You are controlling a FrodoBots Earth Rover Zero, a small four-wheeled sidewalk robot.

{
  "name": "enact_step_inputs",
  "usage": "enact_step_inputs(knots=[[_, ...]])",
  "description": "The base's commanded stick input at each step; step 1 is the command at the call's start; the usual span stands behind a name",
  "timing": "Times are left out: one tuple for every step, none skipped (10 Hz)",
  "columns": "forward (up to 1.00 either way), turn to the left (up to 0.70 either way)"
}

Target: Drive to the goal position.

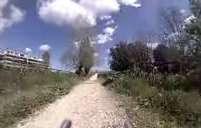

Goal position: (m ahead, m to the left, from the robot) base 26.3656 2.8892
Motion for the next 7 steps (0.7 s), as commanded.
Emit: enact_step_inputs(knots=[[0.85, 0.0], [0.85, 0.0], [0.85, 0.0], [0.85, 0.0], [0.85, 0.0], [0.85, 0.0], [0.85, 0.0]])
